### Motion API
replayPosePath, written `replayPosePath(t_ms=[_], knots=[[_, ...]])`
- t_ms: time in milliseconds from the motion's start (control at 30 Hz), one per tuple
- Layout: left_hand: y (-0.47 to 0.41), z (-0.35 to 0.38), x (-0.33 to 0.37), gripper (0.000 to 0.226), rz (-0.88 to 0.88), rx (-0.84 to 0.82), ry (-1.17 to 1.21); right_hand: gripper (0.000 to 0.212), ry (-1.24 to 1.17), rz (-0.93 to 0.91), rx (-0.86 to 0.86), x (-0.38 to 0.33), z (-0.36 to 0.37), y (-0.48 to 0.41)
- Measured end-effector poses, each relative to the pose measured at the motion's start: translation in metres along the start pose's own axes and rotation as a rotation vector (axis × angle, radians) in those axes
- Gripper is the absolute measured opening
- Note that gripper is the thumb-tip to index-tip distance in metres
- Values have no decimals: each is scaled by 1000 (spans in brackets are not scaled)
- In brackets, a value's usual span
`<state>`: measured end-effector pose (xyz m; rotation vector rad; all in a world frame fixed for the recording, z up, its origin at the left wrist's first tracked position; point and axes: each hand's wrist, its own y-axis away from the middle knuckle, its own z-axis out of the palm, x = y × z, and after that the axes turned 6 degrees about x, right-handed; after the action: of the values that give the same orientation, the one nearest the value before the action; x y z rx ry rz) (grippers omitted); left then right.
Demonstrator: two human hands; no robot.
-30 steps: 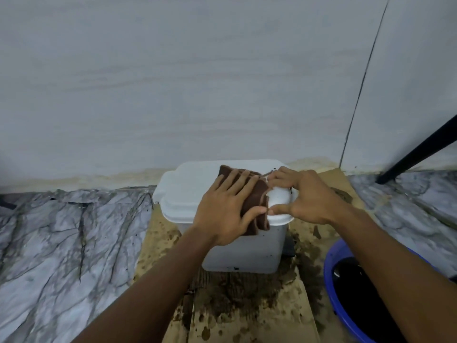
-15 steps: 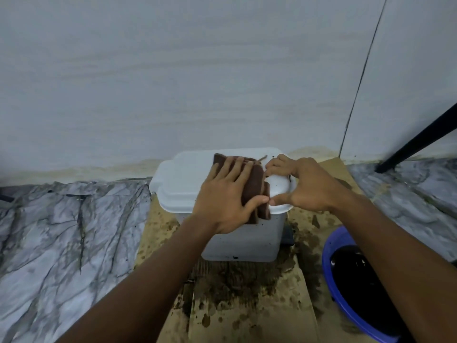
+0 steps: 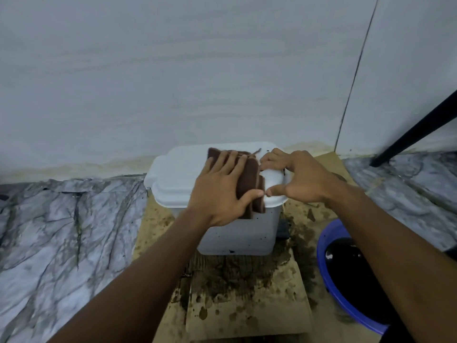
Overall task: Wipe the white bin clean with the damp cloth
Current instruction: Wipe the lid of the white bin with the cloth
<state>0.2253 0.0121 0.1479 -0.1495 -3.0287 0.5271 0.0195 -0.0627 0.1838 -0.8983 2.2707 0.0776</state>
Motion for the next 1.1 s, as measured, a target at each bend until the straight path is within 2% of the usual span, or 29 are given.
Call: replayPosePath(t_ms=[100, 233, 367, 467, 533, 700, 800, 967, 1100], knots=[[3, 0, -8, 88, 35, 4, 37, 48, -99, 37, 13, 4, 0, -3], [18, -4, -39, 92, 57, 16, 48, 49, -115, 72, 24, 4, 3, -4], [9, 1, -10, 96, 17, 69, 5, 48, -145, 75, 74, 1, 5, -4], [-5, 7, 19, 94, 14, 74, 13, 60, -129, 76, 75, 3, 4, -3], [-6, 7, 17, 90, 20, 83, 30, 60, -145, 92, 72, 5, 2, -4], [11, 0, -21, 79, 35, 75, 108, 40, -176, 78, 10, 8, 1, -5], [9, -1, -19, 82, 2, 88, 80, 43, -156, 74, -1, 9, -1, -3], [-10, 8, 23, 91, -27, 57, 38, 47, -169, 90, 10, 12, -1, -3], [-4, 3, 5, 85, 7, 53, 98, 47, -165, 68, 8, 10, 0, -4]])
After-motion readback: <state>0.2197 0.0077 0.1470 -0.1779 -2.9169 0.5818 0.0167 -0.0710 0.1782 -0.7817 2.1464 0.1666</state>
